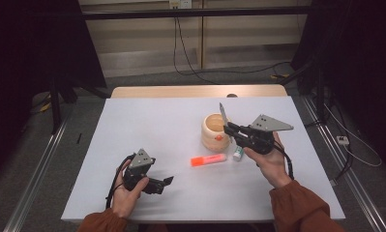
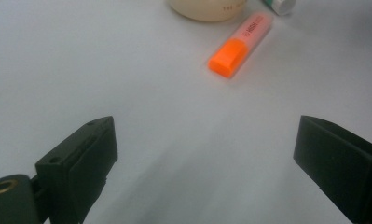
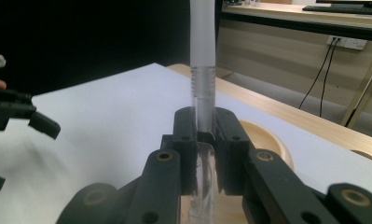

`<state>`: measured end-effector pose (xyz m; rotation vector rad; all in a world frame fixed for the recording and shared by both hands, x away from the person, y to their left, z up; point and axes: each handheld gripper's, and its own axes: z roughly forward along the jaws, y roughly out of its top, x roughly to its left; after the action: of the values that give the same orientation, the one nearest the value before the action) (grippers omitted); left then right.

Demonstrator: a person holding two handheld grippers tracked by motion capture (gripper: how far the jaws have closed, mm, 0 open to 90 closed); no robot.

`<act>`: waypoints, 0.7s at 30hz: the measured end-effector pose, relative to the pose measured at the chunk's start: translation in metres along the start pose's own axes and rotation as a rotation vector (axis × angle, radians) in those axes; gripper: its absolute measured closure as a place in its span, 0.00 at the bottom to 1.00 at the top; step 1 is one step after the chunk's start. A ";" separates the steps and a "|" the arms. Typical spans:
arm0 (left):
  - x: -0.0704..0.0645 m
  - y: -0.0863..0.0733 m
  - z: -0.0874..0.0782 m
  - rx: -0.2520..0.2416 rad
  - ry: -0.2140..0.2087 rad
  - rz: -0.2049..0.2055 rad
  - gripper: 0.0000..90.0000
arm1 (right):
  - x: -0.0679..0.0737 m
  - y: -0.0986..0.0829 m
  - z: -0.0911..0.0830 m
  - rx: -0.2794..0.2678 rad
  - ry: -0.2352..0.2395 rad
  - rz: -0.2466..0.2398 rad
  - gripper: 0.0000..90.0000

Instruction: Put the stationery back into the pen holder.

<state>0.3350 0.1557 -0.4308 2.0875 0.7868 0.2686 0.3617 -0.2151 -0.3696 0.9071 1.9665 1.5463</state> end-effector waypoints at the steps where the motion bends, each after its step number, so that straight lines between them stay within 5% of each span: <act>1: 0.001 -0.001 0.000 -0.002 0.005 -0.003 0.07 | -0.001 0.001 0.001 -0.009 0.002 0.008 0.89; 6: 0.002 -0.003 -0.001 -0.025 0.013 -0.038 0.06 | -0.007 0.007 0.008 -0.023 -0.014 0.030 0.89; 21: 0.002 -0.004 -0.002 -0.030 0.007 -0.033 0.06 | -0.037 0.012 0.053 -0.049 -0.069 0.079 0.89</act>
<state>0.3342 0.1597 -0.4332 2.0443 0.8162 0.2685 0.4264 -0.2060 -0.3727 1.0147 1.8577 1.5777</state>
